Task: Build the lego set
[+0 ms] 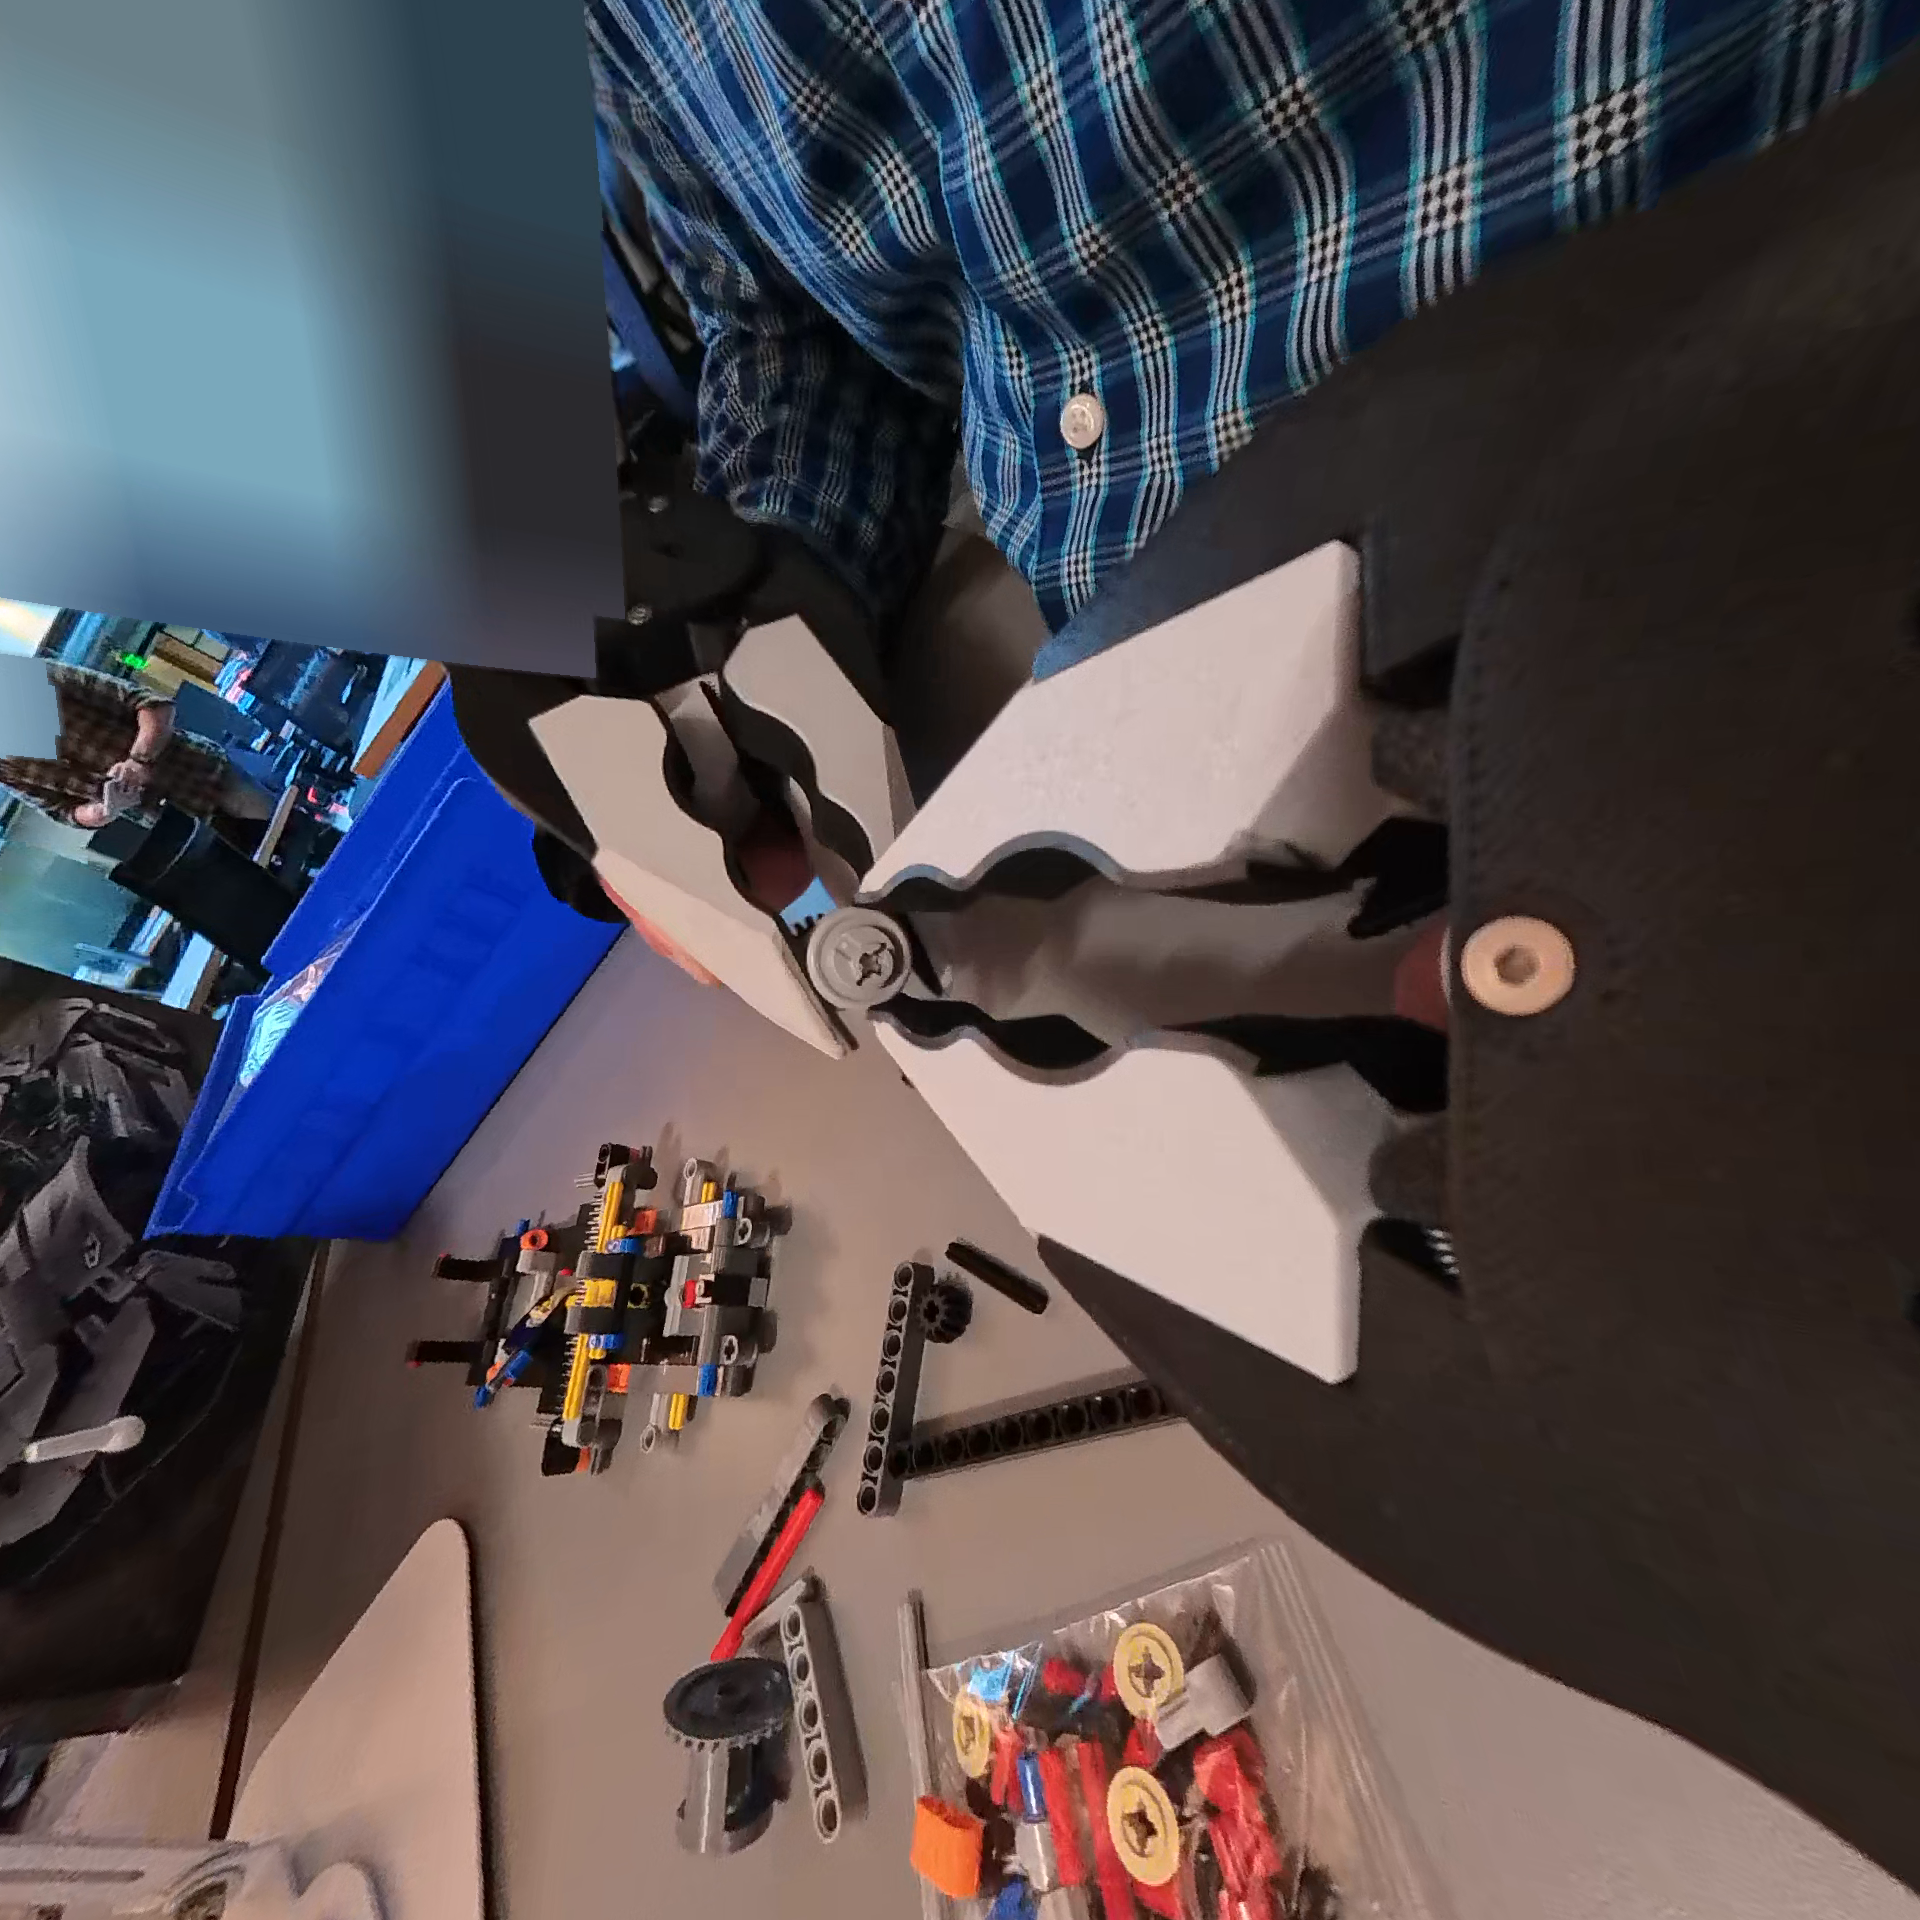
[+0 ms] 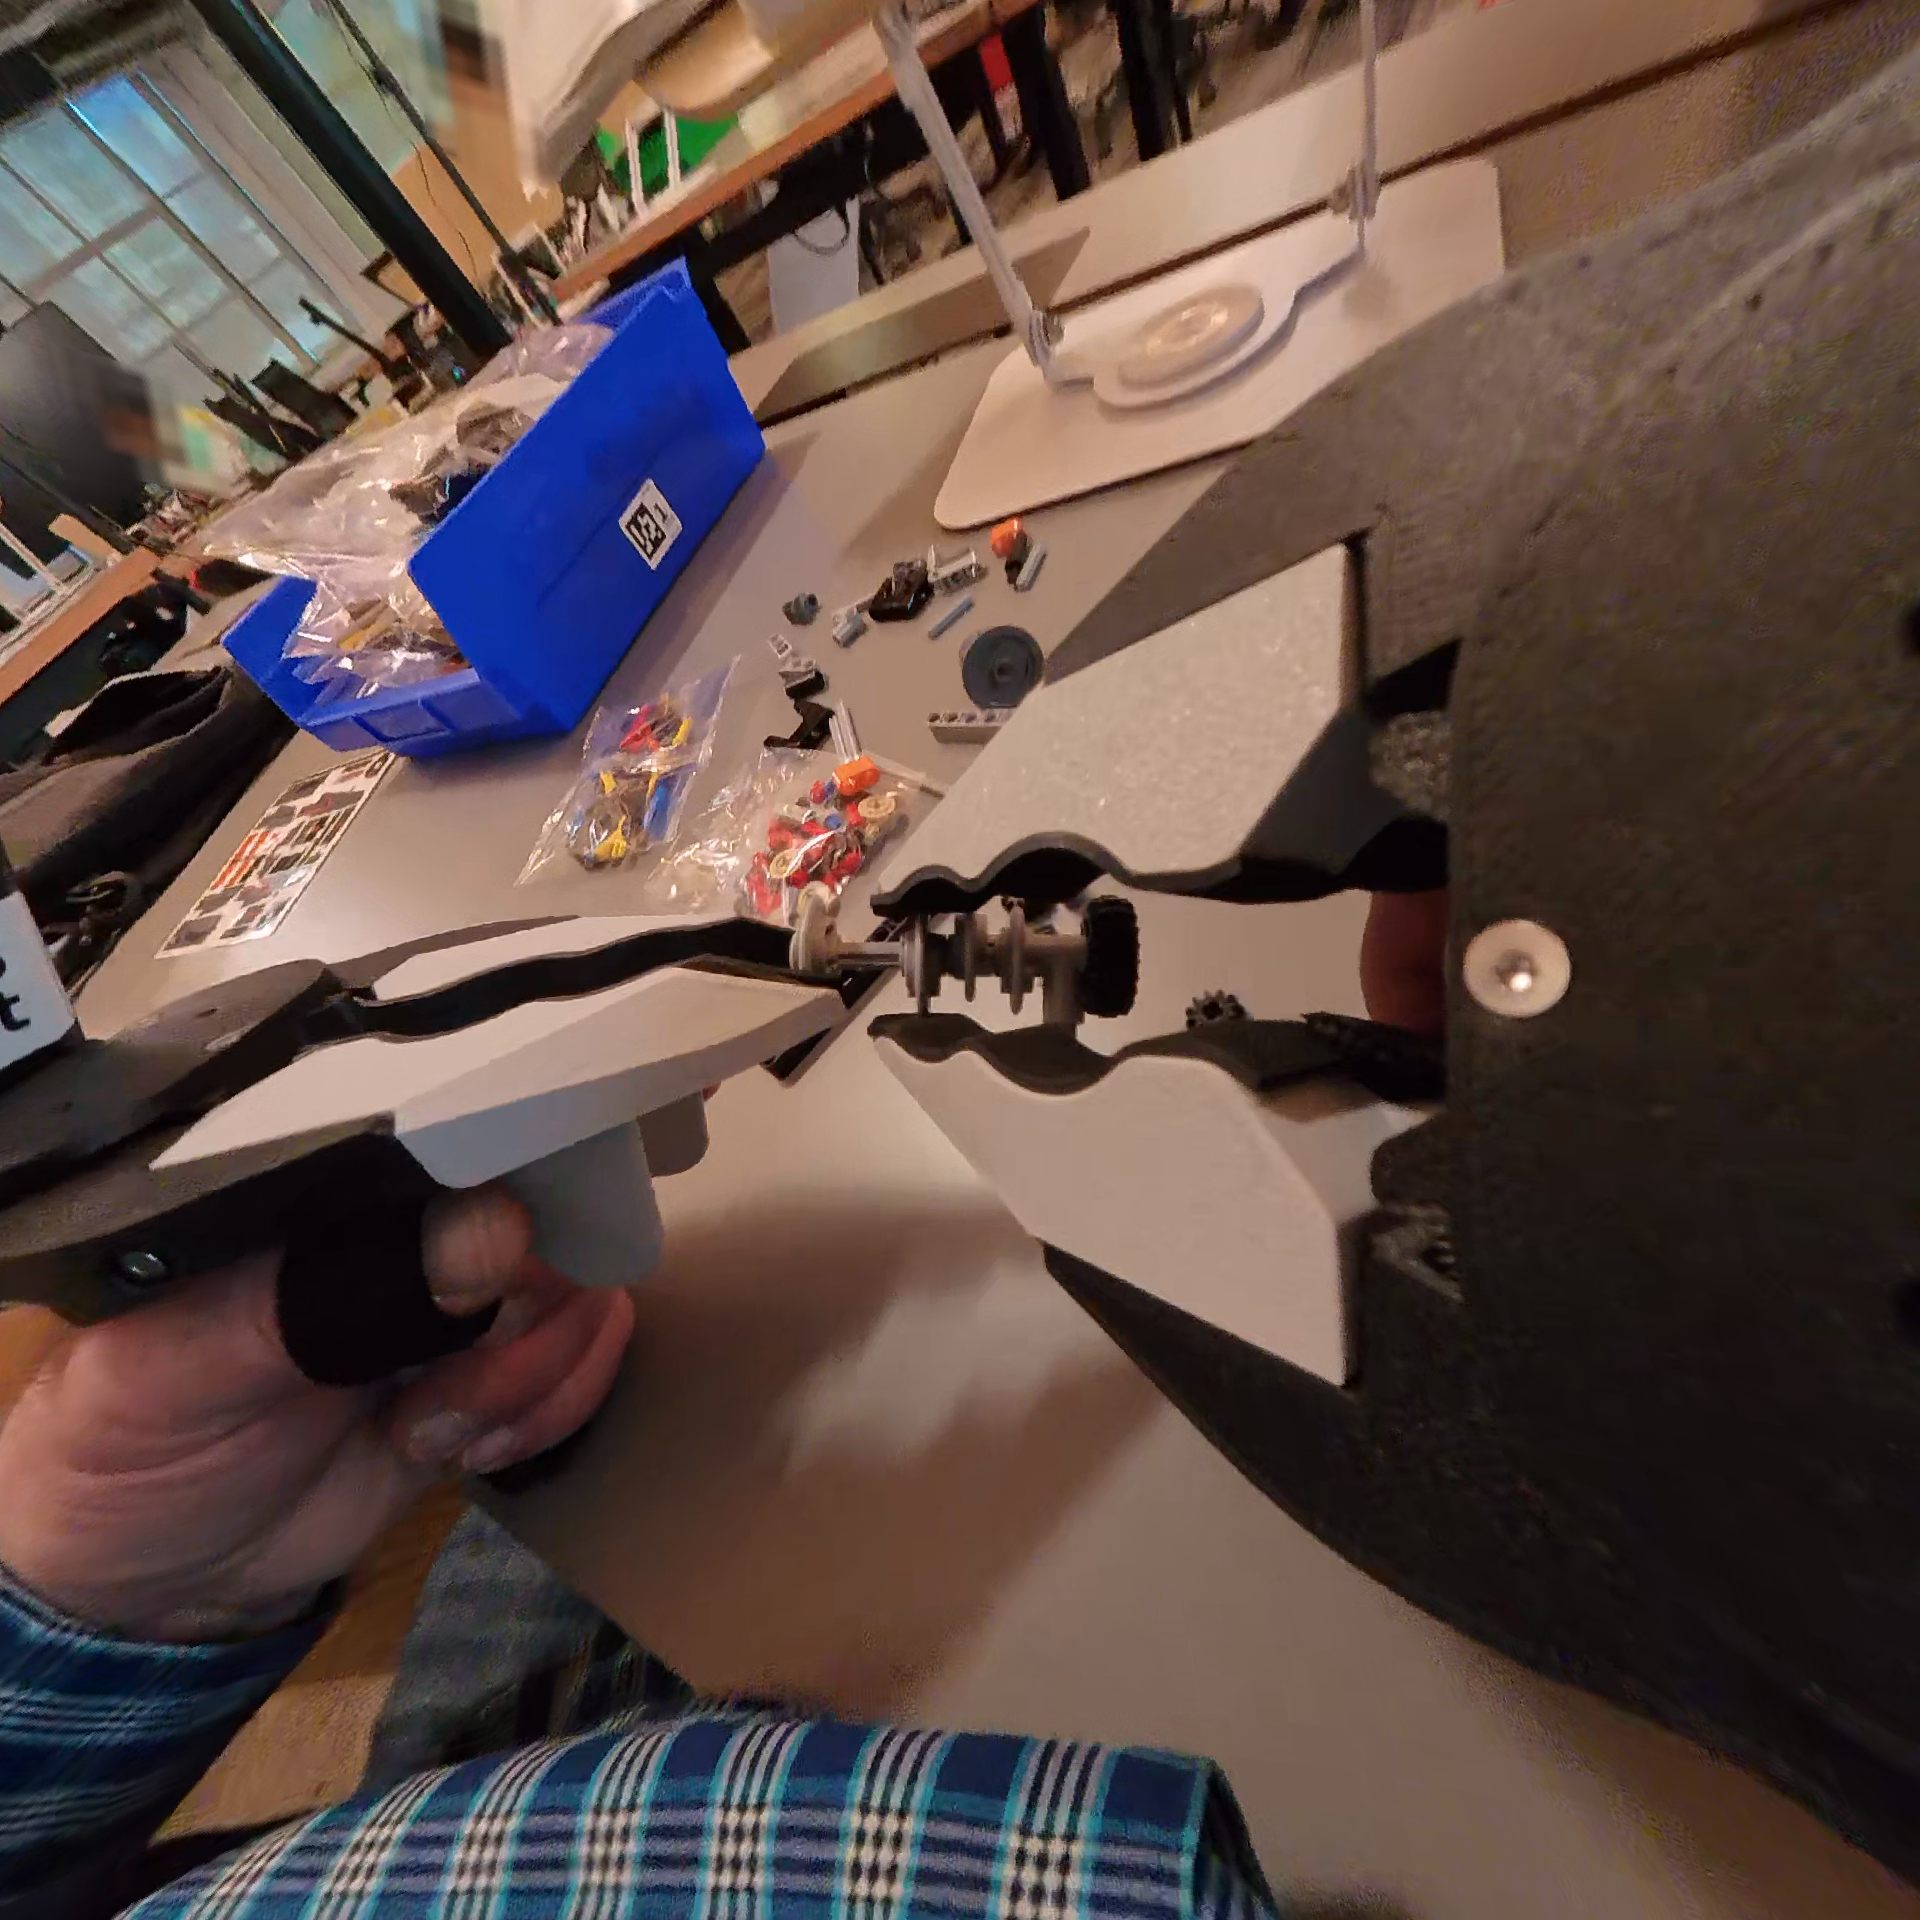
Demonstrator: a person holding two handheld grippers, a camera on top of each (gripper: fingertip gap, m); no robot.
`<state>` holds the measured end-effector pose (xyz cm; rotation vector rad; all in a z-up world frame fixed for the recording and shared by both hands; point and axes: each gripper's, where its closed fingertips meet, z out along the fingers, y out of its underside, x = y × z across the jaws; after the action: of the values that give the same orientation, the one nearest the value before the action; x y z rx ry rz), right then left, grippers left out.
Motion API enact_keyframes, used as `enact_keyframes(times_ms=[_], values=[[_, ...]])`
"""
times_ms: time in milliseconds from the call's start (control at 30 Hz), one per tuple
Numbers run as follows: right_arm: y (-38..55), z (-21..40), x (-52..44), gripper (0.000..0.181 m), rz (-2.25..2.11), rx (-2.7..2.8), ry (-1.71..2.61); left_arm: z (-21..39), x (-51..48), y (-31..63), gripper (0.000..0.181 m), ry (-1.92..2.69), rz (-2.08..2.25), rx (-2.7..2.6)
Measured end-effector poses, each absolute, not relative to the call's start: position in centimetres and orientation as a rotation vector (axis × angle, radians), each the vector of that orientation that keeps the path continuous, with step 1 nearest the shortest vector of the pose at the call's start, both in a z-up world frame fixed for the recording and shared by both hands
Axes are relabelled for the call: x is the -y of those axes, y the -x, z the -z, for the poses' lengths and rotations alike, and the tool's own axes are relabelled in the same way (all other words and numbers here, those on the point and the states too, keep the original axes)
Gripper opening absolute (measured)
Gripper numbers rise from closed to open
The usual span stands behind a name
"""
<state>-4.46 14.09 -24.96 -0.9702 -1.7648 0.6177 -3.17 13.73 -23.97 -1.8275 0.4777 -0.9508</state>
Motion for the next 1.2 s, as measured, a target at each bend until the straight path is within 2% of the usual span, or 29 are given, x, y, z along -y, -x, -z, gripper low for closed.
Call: enact_keyframes(times_ms=[133,367,433,467,567,867,967,1200], values=[[4.2,25.1,-14.0,0.016,-0.7,1.783,1.028,24.1,-13.7,3.0,0.014,1.822,0.839,-0.546],[4.1,25.3,-14.1,0.016,-0.674,1.803,1.025,24.2,-13.9,2.8,0.016,1.842,0.909,-0.508],[4.1,24.9,-13.9,0.016,-0.683,1.794,1.01,24.1,-14.2,2.8,0.031,1.845,0.914,-0.487],[4.2,24.9,-13.8,0.016,-0.682,1.794,1.006,24.0,-14.2,2.6,0.032,1.846,0.921,-0.499],[4.1,25.0,-13.9,0.016,-0.662,1.799,1.008,24.1,-14.1,2.5,0.017,1.848,0.89,-0.54],[4.1,24.8,-13.9,0.016,-0.693,1.772,1.035,23.8,-14.1,2.8,0.016,1.808,0.783,-0.53],[3.4,25.1,-15.4,0.015,-0.671,1.747,1.072,22.5,-14.9,5.7,0.016,1.771,0.806,-0.367],[3.4,25.6,-14.8,0.016,-0.618,1.8,1.041,23.8,-14.6,4.8,0.016,1.826,0.696,-0.52]])
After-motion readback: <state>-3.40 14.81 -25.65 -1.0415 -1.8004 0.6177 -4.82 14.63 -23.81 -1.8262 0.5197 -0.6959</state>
